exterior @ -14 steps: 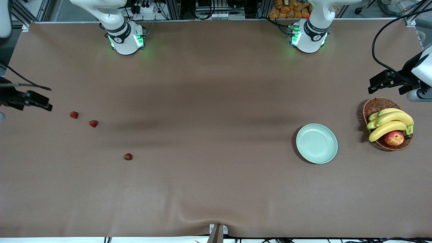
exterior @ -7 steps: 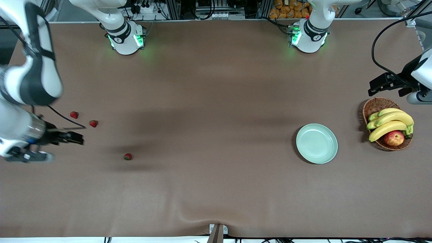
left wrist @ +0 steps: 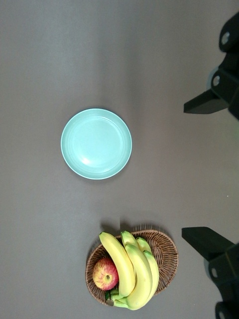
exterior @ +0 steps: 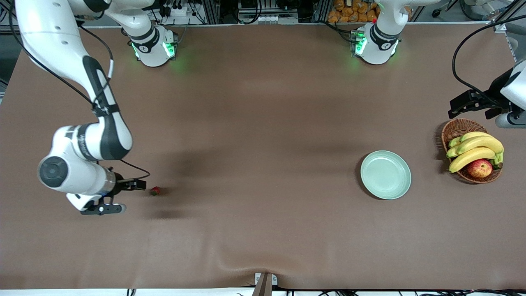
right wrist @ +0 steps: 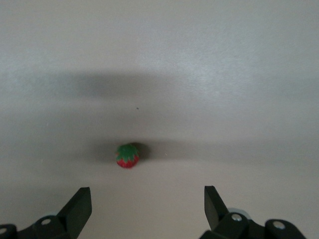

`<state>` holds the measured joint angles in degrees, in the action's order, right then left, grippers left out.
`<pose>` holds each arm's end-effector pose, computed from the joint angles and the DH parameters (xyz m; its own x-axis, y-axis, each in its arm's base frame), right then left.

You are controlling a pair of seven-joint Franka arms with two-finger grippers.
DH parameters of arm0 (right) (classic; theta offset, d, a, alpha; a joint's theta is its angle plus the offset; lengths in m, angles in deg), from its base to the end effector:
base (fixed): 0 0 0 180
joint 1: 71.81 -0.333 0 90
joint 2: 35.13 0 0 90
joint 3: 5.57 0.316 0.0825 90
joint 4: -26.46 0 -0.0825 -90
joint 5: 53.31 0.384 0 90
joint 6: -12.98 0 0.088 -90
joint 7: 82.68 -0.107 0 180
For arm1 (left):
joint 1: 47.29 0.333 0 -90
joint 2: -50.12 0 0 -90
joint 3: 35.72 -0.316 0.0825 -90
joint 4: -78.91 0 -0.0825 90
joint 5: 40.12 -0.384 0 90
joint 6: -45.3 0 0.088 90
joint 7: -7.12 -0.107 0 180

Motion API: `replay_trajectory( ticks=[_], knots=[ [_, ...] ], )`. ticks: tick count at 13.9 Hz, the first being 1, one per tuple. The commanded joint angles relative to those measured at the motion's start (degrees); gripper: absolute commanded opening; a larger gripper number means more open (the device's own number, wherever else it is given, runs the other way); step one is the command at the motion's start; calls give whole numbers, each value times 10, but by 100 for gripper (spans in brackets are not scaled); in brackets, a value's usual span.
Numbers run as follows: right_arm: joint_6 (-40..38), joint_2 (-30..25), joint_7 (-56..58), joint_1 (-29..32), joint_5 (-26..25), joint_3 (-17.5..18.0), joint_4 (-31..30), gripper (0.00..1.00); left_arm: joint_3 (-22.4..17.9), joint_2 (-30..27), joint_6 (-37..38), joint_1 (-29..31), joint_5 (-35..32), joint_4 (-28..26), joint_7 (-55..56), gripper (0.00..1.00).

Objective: Collect all strawberries into plate
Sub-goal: 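Close the right gripper on the strawberry and lift it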

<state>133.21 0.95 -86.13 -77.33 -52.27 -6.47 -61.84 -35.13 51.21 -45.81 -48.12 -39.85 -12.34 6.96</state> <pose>0.6938 0.0585 0.2780 0.9973 0.0134 -0.0725 0.0133 -0.9999 -0.0014 0.5610 -0.0143 0.6053 0.9994 -0.0275 -0.0215 -0.0274 -0.9996 0.0050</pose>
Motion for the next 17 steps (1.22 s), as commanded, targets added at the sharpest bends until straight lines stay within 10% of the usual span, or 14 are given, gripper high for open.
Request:
replay_trajectory(
  ticks=[1, 17],
  knots=[
    [25, 12, -60, -8, 4, -2, 2, 100, 3, -4, -7, 3, -11, -4, -2, 100],
    [142, 50, -142, -34, 3, -2, -71, 100, 4, -7, -19, 14, -2, -2, -8, 100]
  ],
)
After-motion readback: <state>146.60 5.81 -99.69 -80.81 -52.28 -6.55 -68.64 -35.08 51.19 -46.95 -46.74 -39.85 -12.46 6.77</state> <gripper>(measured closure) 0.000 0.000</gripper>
